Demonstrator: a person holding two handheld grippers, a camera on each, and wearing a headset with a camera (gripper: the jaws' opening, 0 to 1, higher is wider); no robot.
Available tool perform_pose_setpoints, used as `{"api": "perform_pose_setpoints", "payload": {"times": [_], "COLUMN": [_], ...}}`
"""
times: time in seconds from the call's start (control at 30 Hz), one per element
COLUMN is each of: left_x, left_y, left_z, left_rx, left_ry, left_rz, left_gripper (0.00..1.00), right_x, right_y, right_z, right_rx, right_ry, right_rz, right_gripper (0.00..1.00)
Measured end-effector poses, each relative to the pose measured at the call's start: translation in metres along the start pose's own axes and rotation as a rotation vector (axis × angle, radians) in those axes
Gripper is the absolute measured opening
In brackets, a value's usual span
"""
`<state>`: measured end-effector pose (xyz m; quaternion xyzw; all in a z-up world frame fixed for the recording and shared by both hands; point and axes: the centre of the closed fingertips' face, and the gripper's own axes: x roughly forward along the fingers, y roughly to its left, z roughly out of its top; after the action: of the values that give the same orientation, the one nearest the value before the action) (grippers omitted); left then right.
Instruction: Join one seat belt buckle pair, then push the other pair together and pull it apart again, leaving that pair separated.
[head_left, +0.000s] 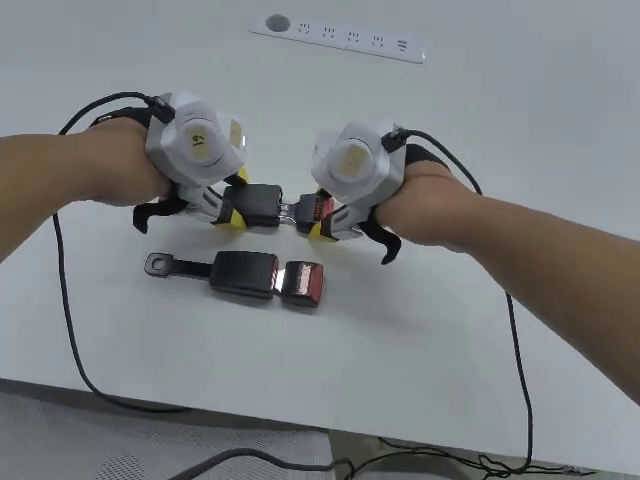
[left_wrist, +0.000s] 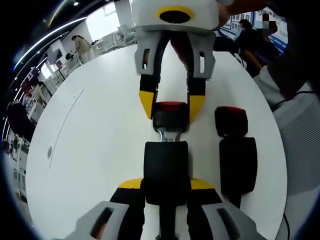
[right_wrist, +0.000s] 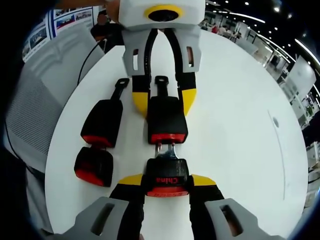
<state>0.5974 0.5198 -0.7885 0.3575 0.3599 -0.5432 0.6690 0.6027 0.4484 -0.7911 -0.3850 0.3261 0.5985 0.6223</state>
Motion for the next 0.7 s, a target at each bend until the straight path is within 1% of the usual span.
{"api": "perform_pose_setpoints", "payload": {"times": [0.07,0.1,0.13,0.17,0.2,0.27,0.4,0.6,0.7], "left_x": [0.0,0.0,0.001,0.001,0.0,0.0,-0.001,-0.002,-0.003], "left_y": [0.0,0.0,0.0,0.001,0.0,0.0,-0.002,-0.003,-0.004], "left_z": [0.0,0.0,0.0,0.0,0.0,0.0,0.001,0.002,0.004], "left_rx": [0.001,0.005,0.011,0.009,0.007,-0.004,-0.023,-0.024,-0.025], "left_ry": [0.003,0.007,0.009,0.01,0.009,0.005,-0.004,-0.005,-0.003], "left_rz": [0.006,0.009,0.01,0.011,0.011,0.012,0.017,0.015,0.008], "left_gripper": [0.32,0.32,0.32,0.32,0.32,0.32,0.32,0.32,0.32], "right_x": [-0.004,-0.001,0.0,-0.006,-0.007,-0.006,-0.009,-0.019,-0.023], "right_y": [0.002,0.001,0.001,0.004,0.005,0.003,0.004,0.01,0.009], "right_z": [-0.002,-0.003,-0.003,-0.002,-0.003,-0.006,-0.017,-0.028,-0.035], "right_rx": [0.013,0.014,0.016,0.016,0.016,0.022,0.038,0.052,0.058], "right_ry": [-0.013,-0.022,-0.023,-0.024,-0.024,-0.023,-0.02,-0.016,-0.01], "right_rz": [-0.002,-0.004,-0.005,-0.009,-0.01,-0.018,-0.02,-0.025,-0.031], "right_gripper": [0.31,0.31,0.31,0.31,0.31,0.31,0.31,0.31,0.31]}}
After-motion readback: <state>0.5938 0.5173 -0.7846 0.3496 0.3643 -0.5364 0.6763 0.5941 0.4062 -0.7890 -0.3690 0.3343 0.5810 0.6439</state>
